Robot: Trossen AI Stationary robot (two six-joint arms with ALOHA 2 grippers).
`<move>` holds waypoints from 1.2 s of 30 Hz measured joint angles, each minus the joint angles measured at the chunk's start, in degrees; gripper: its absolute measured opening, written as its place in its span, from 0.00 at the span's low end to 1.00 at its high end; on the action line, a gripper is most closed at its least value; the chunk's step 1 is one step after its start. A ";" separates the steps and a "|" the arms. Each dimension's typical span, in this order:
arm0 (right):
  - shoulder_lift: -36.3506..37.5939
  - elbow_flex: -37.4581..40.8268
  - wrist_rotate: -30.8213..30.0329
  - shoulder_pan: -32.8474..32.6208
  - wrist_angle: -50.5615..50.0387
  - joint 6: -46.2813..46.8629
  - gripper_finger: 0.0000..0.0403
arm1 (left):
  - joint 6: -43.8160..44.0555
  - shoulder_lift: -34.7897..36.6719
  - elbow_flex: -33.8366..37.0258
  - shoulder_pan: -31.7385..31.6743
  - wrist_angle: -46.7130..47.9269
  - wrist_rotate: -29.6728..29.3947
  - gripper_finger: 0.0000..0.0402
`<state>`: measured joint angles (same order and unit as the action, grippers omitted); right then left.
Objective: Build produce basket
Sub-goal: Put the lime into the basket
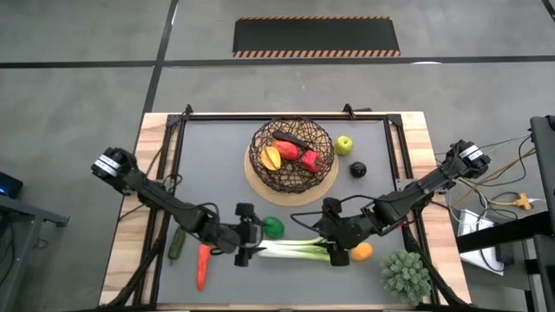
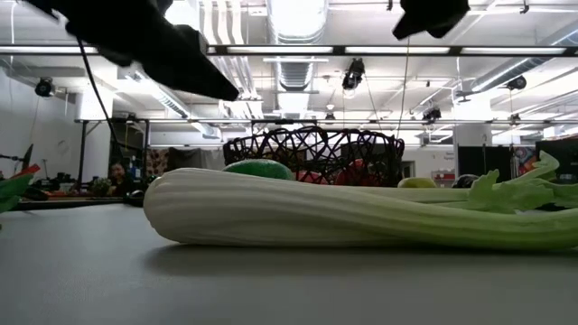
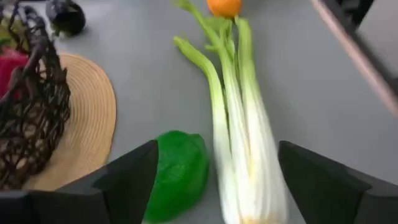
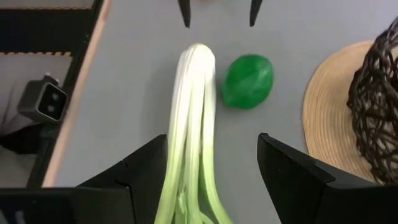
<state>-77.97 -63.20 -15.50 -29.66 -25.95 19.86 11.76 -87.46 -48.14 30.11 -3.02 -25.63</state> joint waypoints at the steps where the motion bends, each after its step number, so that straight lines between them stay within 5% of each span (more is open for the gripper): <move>1: 0.00 0.55 -0.15 -0.09 0.36 0.11 0.57 | -1.48 -1.05 -0.43 -0.39 0.09 0.00 0.78; 23: 0.17 1.45 -4.15 -0.07 1.39 -0.55 0.57 | -4.23 -9.62 -1.01 -11.28 -0.95 13.28 0.79; 36: 0.17 1.52 -8.92 -0.07 1.51 -1.73 0.57 | -4.44 -8.15 -0.59 -11.06 0.34 12.44 0.55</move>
<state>-77.80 -61.68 -24.42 -29.74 -24.44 18.13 7.32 -95.60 -48.72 19.06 -2.67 -13.18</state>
